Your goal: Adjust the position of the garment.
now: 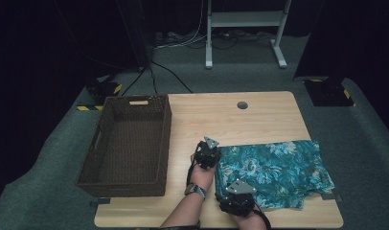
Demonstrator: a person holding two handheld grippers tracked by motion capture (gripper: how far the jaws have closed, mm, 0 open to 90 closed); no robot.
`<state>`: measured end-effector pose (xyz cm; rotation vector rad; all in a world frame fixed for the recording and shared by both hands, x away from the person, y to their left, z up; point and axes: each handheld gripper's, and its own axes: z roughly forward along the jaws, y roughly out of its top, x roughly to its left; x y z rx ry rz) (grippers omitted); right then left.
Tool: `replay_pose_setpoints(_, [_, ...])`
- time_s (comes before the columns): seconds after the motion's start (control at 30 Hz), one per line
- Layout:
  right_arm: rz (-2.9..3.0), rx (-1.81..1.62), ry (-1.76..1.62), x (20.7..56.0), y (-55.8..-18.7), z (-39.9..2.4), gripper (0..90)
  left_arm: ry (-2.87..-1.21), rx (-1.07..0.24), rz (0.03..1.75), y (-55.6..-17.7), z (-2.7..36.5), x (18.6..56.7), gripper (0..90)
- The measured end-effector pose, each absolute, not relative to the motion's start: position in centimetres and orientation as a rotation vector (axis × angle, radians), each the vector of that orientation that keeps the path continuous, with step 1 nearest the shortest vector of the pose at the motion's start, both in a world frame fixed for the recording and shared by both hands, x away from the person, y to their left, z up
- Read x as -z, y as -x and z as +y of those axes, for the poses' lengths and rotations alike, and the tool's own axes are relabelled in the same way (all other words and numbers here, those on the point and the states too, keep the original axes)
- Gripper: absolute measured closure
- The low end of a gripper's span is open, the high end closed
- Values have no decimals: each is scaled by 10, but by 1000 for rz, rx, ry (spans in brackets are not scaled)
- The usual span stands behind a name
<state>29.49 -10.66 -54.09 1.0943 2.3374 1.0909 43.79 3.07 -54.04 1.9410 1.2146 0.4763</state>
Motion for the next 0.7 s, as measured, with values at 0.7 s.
replay_pose_setpoints(0.7, [2286, -1033, -1065, 541, -296, -105, 635, -1936, -456, 1221, -439, 32, 540, 812])
